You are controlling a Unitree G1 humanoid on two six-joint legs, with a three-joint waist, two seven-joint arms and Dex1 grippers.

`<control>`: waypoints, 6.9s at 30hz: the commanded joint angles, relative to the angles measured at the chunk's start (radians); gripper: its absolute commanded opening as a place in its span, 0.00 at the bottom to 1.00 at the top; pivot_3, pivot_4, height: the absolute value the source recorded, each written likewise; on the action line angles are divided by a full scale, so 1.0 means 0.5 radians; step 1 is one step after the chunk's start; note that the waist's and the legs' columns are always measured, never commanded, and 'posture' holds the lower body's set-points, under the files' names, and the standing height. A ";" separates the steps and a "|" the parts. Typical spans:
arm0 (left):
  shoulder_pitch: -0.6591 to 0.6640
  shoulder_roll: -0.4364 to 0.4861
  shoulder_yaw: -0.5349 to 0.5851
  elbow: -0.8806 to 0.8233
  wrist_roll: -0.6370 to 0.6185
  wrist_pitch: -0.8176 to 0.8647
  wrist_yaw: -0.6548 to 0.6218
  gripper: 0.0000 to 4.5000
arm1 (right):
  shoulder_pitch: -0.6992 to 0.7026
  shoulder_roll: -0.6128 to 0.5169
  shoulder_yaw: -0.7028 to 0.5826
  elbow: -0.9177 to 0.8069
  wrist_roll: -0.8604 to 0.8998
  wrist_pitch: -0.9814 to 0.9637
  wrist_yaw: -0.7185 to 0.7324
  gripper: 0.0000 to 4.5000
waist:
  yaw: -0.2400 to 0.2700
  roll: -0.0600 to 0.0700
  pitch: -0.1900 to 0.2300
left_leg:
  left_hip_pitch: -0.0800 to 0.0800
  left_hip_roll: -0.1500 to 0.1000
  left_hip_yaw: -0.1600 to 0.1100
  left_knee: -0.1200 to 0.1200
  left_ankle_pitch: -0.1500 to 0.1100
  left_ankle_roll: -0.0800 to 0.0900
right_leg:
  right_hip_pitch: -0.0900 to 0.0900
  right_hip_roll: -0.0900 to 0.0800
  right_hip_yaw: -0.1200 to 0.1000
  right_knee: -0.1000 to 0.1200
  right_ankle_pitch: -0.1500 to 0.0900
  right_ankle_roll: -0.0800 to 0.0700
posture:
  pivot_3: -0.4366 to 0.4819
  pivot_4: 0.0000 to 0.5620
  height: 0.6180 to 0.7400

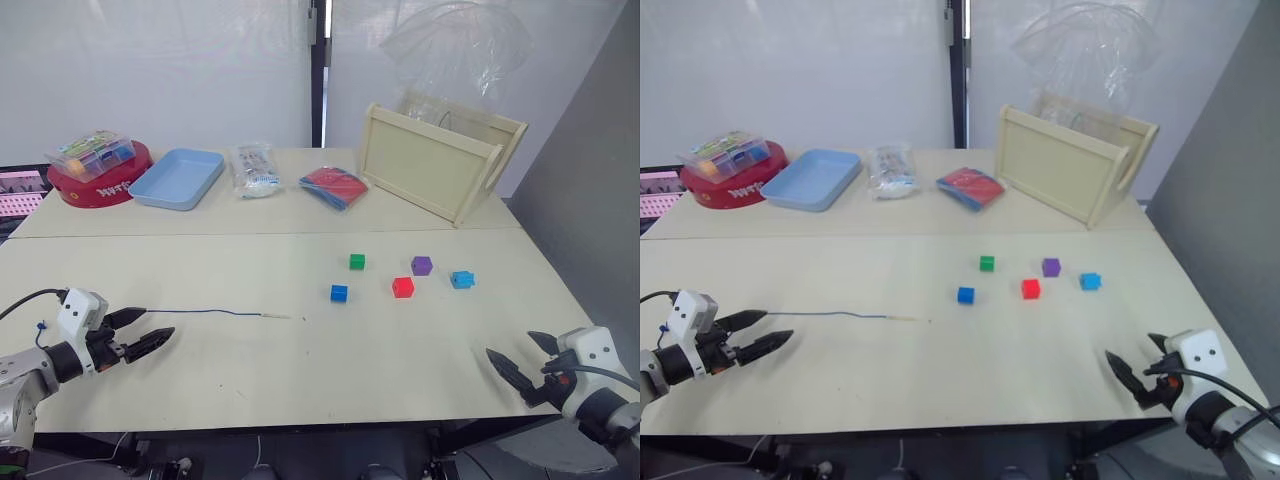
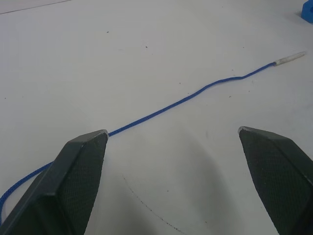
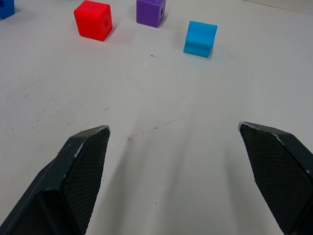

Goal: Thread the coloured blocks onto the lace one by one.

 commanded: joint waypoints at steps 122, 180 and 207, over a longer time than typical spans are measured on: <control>-1.221 -0.490 -1.126 1.610 0.829 -1.298 -0.872 0.14 | -0.185 -0.013 0.354 -0.861 0.225 0.593 -0.441 1.00 | 0.019 0.016 -0.016 | 0.024 -0.003 -0.002 0.021 -0.012 0.021 | 0.035 0.001 -0.001 0.001 -0.002 0.003 | 0.48 0.27 1.00; -0.720 -0.142 -0.960 -0.273 0.317 -0.125 -0.761 0.00 | -1.489 0.453 0.531 1.210 -0.463 -0.163 -0.859 0.26 | -0.009 0.014 -0.006 | -0.004 -0.002 0.000 0.012 -0.011 0.020 | -0.002 0.002 0.001 0.003 -0.001 0.002 | 0.48 0.27 1.00; -0.924 -0.098 -1.085 -0.081 0.352 -0.126 -0.958 0.00 | -0.420 1.139 1.873 -0.792 -0.643 1.032 -1.672 0.26 | -0.014 0.014 -0.006 | -0.010 -0.001 -0.003 0.012 -0.010 0.019 | -0.009 0.004 0.000 0.006 -0.002 0.002 | 0.48 0.27 1.00</control>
